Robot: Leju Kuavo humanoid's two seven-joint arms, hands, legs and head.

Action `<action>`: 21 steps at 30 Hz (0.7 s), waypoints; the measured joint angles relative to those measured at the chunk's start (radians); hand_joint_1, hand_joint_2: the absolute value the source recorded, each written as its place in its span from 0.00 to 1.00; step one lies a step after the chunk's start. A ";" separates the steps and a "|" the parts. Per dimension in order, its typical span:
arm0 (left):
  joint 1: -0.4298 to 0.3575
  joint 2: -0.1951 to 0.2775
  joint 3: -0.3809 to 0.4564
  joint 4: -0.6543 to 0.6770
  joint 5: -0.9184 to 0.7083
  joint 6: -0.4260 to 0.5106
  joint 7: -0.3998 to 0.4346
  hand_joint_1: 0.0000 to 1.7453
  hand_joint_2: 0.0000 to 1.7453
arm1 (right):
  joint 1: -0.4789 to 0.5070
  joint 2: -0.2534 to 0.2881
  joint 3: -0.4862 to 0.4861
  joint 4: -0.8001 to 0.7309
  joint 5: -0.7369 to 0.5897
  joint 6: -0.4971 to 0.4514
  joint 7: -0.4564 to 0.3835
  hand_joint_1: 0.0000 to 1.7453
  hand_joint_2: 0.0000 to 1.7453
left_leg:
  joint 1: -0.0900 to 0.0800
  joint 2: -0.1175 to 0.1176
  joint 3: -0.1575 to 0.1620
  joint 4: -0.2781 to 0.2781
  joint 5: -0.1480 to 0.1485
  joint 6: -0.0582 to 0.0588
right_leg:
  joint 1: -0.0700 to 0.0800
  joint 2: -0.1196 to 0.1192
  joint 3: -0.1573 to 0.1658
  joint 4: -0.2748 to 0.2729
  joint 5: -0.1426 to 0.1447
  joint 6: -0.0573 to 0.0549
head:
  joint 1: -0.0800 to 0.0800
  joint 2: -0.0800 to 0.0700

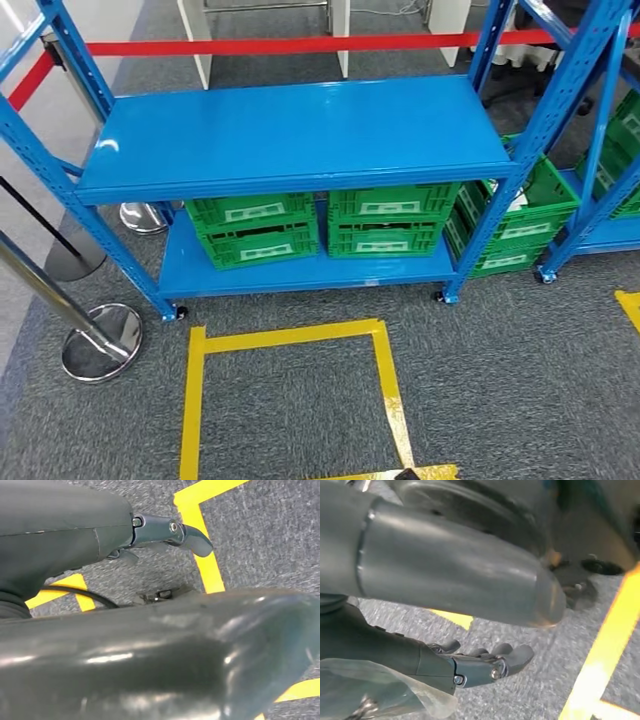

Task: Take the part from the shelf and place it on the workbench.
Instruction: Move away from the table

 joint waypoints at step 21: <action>-0.003 -0.005 0.003 0.000 0.011 0.000 0.025 0.00 0.00 | -0.002 0.002 -0.039 0.000 -0.010 0.021 0.024 0.00 0.00 | 0.000 0.058 0.034 -0.070 0.037 0.046 | 0.008 -0.056 -0.113 0.237 -0.107 0.039 | 0.004 0.000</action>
